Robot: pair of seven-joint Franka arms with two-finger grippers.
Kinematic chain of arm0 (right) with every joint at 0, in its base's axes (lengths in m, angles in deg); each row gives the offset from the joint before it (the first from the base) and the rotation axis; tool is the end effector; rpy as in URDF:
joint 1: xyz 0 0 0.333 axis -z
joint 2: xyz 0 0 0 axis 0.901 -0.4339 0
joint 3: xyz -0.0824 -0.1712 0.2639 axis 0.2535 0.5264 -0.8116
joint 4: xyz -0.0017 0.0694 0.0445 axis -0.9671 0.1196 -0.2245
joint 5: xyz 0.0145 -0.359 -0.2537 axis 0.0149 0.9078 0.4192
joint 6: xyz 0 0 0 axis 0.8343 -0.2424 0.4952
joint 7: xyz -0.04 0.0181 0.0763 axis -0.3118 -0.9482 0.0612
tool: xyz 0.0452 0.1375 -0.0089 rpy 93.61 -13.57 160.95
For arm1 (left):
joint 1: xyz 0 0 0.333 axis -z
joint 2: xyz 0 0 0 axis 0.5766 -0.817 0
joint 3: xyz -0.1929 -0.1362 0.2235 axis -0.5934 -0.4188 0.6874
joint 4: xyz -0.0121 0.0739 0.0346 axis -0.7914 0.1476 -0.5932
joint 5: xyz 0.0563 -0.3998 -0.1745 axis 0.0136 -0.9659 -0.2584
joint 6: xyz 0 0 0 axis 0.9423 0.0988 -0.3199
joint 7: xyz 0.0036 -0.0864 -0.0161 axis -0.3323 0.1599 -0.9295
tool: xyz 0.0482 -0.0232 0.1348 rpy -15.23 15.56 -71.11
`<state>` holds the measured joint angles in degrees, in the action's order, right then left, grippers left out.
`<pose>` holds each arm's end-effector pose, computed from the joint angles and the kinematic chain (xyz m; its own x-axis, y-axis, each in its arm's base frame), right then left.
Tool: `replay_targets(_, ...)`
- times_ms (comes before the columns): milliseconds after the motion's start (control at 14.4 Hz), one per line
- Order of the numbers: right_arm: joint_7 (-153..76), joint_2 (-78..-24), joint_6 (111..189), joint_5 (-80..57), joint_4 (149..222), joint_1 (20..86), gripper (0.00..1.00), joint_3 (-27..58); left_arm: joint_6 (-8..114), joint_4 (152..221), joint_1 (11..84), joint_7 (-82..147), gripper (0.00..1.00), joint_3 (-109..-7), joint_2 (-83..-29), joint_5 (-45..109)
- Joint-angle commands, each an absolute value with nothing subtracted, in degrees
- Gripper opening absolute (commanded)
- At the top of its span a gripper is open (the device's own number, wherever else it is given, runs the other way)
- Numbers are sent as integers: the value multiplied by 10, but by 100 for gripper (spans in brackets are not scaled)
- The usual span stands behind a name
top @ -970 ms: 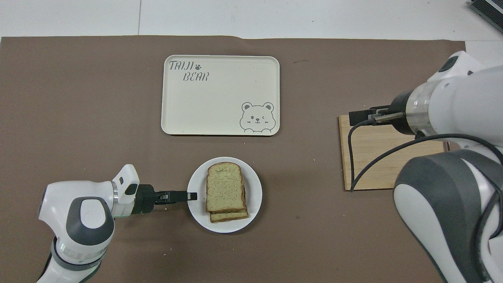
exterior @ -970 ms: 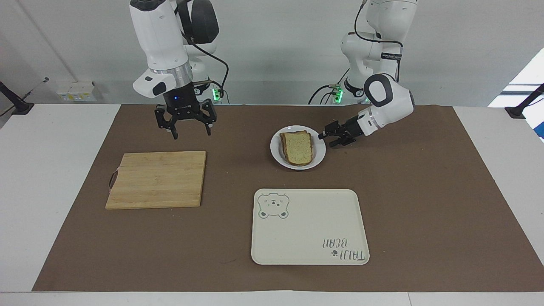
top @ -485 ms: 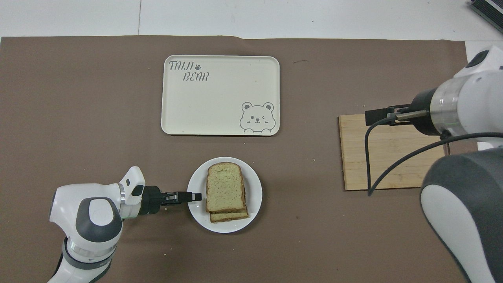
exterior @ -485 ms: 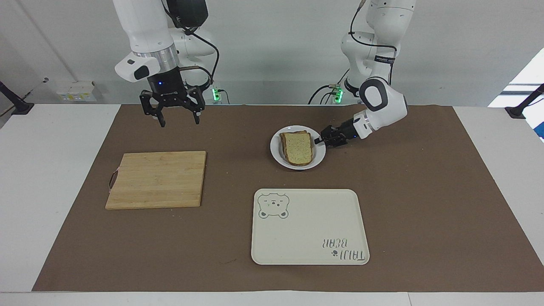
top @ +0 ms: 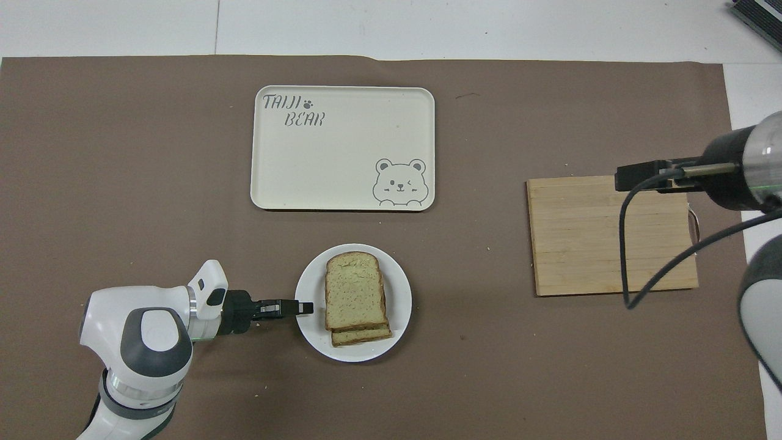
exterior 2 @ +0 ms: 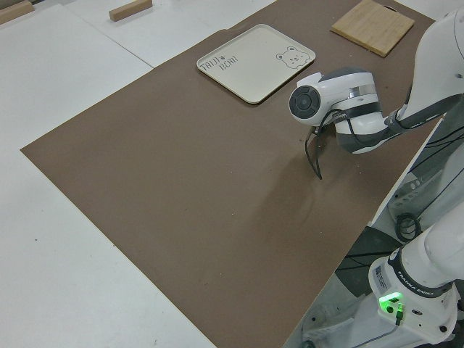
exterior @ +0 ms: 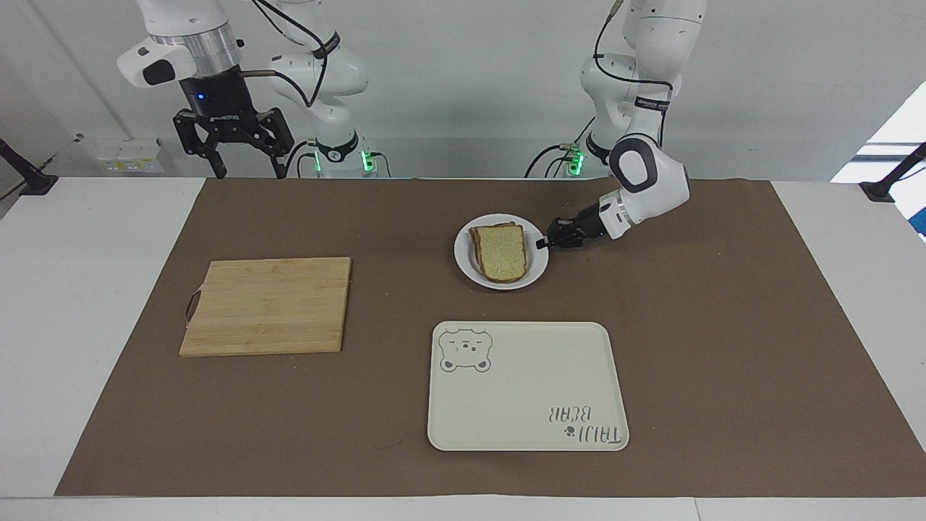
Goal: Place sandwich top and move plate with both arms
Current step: 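Grip the plate rim with the left gripper while the right gripper withdraws, then push the plate with the left gripper onto the bear tray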
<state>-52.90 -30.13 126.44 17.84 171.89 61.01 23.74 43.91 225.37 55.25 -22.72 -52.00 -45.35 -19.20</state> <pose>0.5816 0.0232 0.6598 0.9850 -0.0733 0.1562 -0.0686 -0.9970 -0.0347 0.4206 -0.1888 0.2025 0.9947 0.0305 -0.0981 0.0954 -0.6285 0.7719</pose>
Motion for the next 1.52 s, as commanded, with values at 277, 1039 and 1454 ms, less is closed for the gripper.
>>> replay_targets(277, -509, -274, 1226, 186, 1723, 616, 100, 299, 386, 2238, 517, -232, 0, -512, -461, -204)
replay_targets(1039, -504, -271, 1233, 189, 1785, 599, 100, 288, 290, 2133, 434, -233, 0, -512, -495, -198)
replay_targets(1454, -491, -275, 1239, 194, 1782, 605, 100, 288, 256, 2031, 428, -220, 0, -512, -552, -175)
